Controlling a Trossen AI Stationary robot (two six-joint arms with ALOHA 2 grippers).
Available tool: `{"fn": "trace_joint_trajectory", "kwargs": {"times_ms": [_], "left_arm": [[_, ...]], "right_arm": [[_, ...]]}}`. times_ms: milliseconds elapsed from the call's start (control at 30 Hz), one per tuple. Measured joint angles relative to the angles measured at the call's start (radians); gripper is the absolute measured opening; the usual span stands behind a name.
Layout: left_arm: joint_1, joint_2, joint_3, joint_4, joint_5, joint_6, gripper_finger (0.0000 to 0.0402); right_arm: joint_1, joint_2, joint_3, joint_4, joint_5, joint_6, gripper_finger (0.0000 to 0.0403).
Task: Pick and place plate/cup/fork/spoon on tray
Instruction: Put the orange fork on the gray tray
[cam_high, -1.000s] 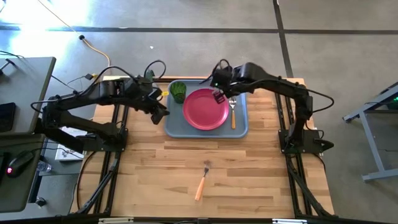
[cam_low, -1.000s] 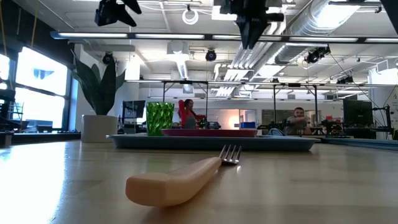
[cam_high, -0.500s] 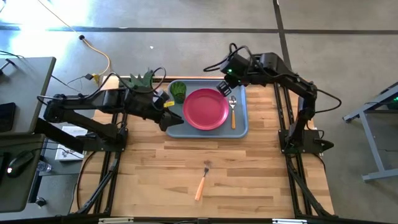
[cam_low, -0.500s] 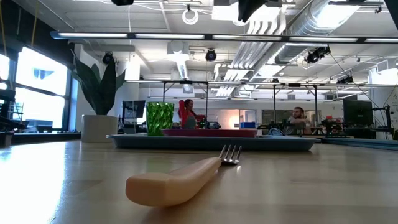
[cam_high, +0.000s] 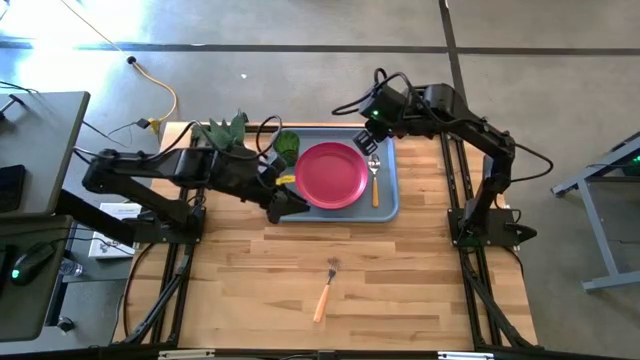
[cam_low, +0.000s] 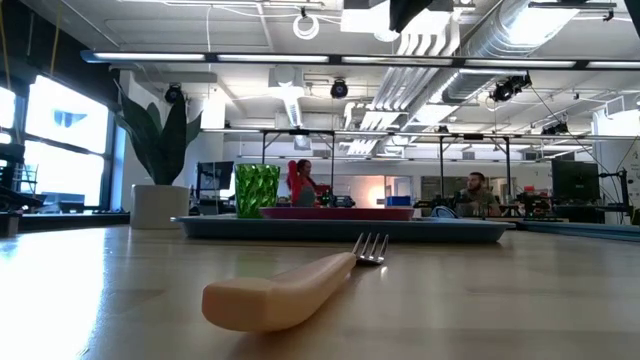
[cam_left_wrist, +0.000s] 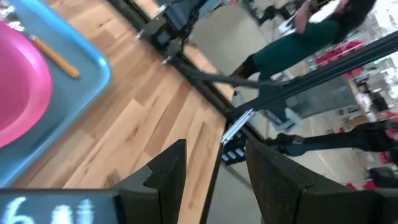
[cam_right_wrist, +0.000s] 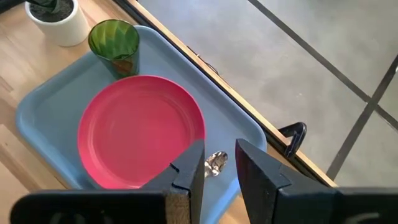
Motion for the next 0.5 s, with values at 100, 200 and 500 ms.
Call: {"fn": "trace_joint_trajectory", "kwargs": {"times_ms": [100, 200, 500], "left_arm": [[-0.013, 0.035, 0.047, -0.031, -0.006, 0.009, 0.0156], [-0.032, 0.065, 0.064, -0.049, -0.040, 0.008, 0.0156], [-0.118, 0.189, 0.065, -0.145, -0.186, -0.054, 0.0156]], "right_arm": [[-0.007, 0.000, 0.000, 0.000, 0.004, 0.000, 0.0083], [-0.013, 0.000, 0.000, 0.000, 0.005, -0.001, 0.0083], [-0.013, 0.000, -0.001, 0.000, 0.005, -0.019, 0.0083]]}}
